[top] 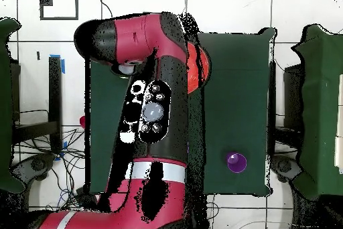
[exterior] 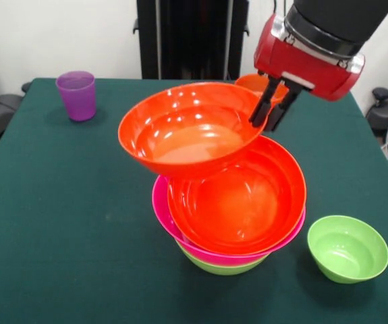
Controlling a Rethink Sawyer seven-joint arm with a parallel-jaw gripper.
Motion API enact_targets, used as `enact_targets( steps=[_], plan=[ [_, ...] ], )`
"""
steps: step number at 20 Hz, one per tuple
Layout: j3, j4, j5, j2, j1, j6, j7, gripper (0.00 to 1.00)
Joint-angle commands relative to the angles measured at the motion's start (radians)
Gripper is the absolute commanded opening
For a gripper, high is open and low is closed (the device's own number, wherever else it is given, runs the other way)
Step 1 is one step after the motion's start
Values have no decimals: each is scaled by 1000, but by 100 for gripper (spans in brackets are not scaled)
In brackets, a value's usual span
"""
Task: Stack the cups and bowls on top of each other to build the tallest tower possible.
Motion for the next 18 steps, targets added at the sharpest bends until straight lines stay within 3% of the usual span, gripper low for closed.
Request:
enact_targets(
  steps=[1, 18],
  plan=[
    [120, 85, -66, 36, -12, -59, -221, 0],
    [104, 180, -50, 18, 8, -160, -122, 0]
  ],
)
